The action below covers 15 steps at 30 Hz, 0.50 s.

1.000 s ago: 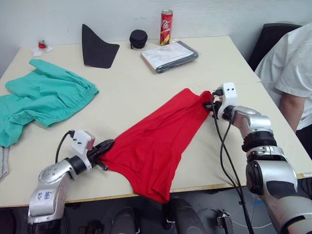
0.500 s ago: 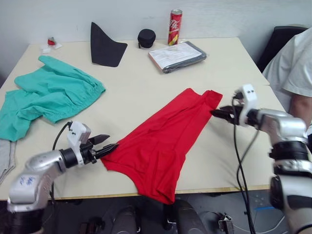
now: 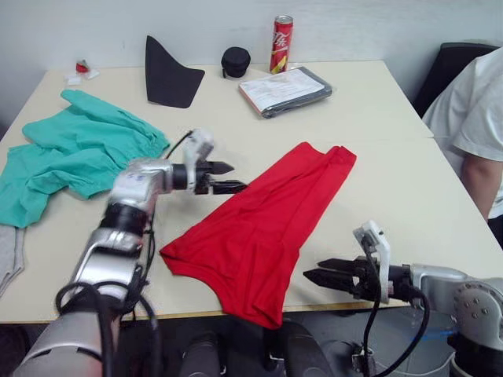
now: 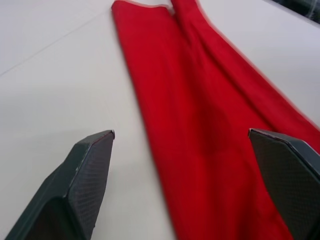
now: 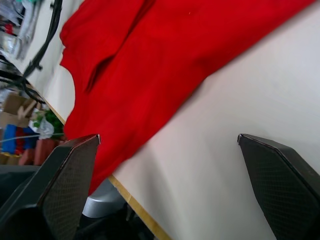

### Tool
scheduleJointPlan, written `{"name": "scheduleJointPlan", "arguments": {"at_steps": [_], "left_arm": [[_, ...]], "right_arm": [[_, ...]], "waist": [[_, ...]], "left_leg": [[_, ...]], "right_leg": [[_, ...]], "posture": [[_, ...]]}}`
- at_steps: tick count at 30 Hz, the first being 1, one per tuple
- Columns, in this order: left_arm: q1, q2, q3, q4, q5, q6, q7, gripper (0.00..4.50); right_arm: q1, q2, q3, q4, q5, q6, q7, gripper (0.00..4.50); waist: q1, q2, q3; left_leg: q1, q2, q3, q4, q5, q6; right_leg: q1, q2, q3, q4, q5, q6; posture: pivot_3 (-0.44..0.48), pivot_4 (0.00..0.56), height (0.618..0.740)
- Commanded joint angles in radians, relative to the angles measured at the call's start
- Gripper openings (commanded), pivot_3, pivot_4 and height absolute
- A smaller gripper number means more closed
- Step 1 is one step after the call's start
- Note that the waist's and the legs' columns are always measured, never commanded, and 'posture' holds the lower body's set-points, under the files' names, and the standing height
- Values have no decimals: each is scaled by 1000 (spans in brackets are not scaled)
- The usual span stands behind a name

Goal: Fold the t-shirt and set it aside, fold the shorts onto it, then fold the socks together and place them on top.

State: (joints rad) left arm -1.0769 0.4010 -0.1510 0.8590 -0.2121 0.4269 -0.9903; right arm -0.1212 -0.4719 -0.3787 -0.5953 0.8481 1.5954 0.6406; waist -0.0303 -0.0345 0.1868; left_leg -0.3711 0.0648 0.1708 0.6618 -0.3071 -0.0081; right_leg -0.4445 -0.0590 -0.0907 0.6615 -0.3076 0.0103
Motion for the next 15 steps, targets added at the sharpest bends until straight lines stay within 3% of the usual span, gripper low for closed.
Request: {"name": "scheduleJointPlan", "arguments": {"at_steps": [1, 6, 13, 15], "left_arm": [[-121, -79, 30, 227, 55, -122, 87, 4492], [-185, -159, 36, 394, 131, -219, 189, 4492], [-198, -204, 95, 457, 157, -223, 254, 4492], [-198, -213, 99, 460, 169, -219, 245, 4078]], "right_arm": [[23, 34, 17, -1, 78, 19, -89, 4500], [25, 83, 72, 11, 120, 19, -188, 4500], [-6, 154, 100, 38, 144, 19, -285, 4500], [-6, 165, 106, 38, 158, 19, -299, 4500]], "waist": [[-1, -1, 0], [-5, -2, 0], [-6, -7, -4], [-4, -9, -5]], "left_leg": [[0, 0, 0, 0, 0, 0], [1, 1, -1, 0, 0, -1], [2, 2, -2, 0, 1, -2], [2, 2, -2, 0, 1, -2]], "right_leg": [[0, 0, 0, 0, 0, 0], [0, 2, 0, 1, 0, 0], [0, 2, 0, 2, 0, 0], [0, 2, 0, 2, 0, 0]], "posture": [[0, 150, 740], [0, 150, 740], [0, 150, 740], [0, 150, 740]]}}
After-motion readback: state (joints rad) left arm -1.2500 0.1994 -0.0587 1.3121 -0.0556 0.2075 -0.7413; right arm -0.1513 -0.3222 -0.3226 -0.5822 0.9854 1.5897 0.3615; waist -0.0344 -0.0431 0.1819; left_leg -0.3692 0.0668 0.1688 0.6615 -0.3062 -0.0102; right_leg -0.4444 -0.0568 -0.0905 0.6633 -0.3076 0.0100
